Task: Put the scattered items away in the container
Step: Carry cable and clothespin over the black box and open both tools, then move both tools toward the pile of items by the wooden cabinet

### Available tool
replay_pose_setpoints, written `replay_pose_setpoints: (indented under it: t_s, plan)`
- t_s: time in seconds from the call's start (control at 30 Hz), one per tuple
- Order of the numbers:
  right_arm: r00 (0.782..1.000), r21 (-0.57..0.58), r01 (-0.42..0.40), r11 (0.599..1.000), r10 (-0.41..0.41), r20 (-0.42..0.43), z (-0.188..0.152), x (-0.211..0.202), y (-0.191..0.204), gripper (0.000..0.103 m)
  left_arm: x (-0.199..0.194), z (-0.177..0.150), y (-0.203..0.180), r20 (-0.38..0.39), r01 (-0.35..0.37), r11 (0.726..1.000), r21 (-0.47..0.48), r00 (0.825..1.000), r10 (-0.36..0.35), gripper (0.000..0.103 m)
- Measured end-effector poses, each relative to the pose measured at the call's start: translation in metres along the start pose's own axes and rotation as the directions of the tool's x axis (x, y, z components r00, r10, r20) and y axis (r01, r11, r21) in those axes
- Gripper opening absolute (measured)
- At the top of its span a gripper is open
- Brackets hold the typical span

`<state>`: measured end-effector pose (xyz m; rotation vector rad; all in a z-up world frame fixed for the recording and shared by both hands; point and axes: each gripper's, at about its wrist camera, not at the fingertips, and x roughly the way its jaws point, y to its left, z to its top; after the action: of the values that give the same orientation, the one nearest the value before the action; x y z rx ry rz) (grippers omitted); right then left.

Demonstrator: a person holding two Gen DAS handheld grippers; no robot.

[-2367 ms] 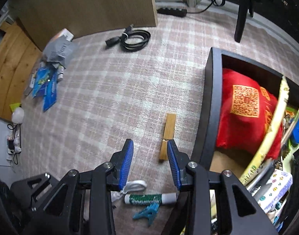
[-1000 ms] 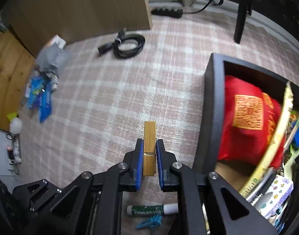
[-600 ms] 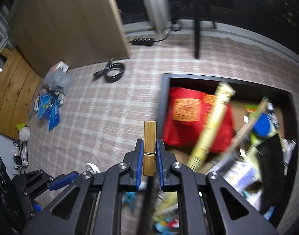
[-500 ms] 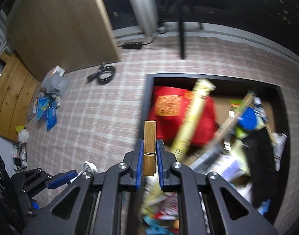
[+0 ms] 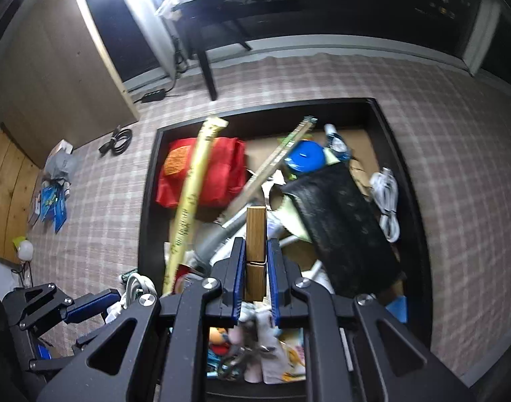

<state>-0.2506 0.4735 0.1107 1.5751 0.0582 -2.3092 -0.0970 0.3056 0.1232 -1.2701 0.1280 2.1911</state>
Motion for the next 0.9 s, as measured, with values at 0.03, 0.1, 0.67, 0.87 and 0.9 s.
replay_pose_setpoints:
  t_s: [0.03, 0.1, 0.67, 0.87, 0.9]
  plan:
    - [1.000, 0.006, 0.003, 1.000, -0.003, 0.002, -0.002, -0.001, -0.003, 0.013, 0.001, 0.001, -0.004, -0.001, 0.003, 1.000, 0.010, 1.000, -0.003, 0.020]
    - [1.000, 0.016, 0.007, 1.000, -0.008, 0.004, -0.005, -0.004, -0.008, 0.013, 0.002, 0.001, -0.011, -0.002, 0.004, 1.000, 0.029, 1.000, -0.004, 0.020]
    - [1.000, 0.004, -0.012, 1.000, 0.012, 0.022, -0.007, -0.013, 0.003, 0.024, -0.003, -0.001, -0.002, 0.017, -0.036, 0.999, 0.026, 0.999, 0.036, 0.045]
    - [0.999, -0.023, -0.033, 0.999, 0.033, 0.010, -0.009, -0.008, 0.019, 0.024, -0.010, -0.006, 0.017, 0.019, -0.062, 0.998, -0.030, 0.998, 0.062, 0.044]
    - [0.999, -0.028, -0.037, 0.999, 0.037, 0.008, -0.009, -0.008, 0.022, 0.024, -0.012, -0.008, 0.022, 0.017, -0.069, 0.997, -0.047, 0.997, 0.070, 0.044]
